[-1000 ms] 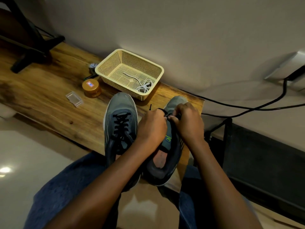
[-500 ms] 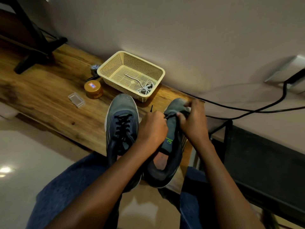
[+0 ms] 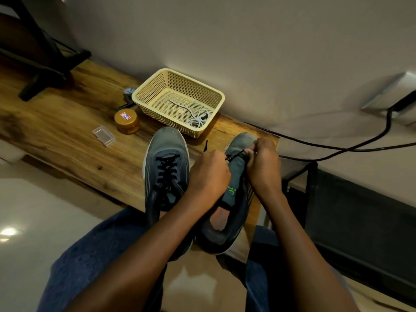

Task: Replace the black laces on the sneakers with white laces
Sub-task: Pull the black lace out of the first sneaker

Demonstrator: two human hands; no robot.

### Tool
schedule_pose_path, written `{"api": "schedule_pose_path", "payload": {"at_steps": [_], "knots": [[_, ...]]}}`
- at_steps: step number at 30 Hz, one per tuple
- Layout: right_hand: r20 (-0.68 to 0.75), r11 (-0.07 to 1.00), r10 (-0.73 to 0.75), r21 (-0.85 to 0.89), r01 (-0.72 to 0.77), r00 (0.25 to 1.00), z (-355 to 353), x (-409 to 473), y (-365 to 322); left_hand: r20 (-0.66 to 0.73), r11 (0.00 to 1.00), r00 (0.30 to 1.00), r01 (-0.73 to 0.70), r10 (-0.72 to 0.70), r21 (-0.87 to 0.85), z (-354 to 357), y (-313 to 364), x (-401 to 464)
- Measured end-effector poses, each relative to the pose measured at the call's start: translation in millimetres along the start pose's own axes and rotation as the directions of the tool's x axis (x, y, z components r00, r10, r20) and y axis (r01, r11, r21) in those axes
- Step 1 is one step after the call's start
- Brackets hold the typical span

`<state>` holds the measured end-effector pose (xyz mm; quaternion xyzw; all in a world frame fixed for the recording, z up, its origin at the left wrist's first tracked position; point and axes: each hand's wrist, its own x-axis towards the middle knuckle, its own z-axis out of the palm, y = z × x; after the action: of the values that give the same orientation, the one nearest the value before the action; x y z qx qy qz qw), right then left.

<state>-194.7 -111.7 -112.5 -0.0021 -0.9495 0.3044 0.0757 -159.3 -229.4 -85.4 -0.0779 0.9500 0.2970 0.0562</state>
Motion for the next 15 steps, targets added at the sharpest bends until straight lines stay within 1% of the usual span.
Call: {"api": "schedule_pose_path", "payload": {"at_steps": [2,5,7,8,12,15], "knots": [[-0.017,0.999,0.021,0.038,-0.02,1.0,0.3,0.7,1.6,-0.001,1.0,1.0,0.004,-0.004,0.007,0.2,-1.3,0.0],[0.093,0.997,-0.053,0.068,0.047,0.994,0.3,1.1,0.9,0.001,1.0,1.0,0.004,-0.004,-0.003,0.7,-4.1,0.7],[0.164,0.994,-0.106,0.007,0.106,0.981,-0.6,0.4,-0.3,0.003,1.0,1.0,-0.001,0.001,-0.012,0.6,-4.7,1.1],[0.175,0.991,-0.119,-0.034,0.127,0.977,-0.1,0.1,-1.1,0.003,1.0,1.0,0.0,0.0,-0.015,0.4,-4.7,1.3],[0.125,0.982,-0.124,-0.124,0.14,0.984,2.5,0.0,-2.8,0.008,1.0,1.0,0.01,-0.01,-0.011,-0.3,-3.5,2.6],[0.054,0.994,-0.077,-0.076,0.081,0.996,1.8,0.9,-0.5,0.013,1.0,1.0,0.016,-0.016,-0.007,-0.9,-3.7,3.2]]}}
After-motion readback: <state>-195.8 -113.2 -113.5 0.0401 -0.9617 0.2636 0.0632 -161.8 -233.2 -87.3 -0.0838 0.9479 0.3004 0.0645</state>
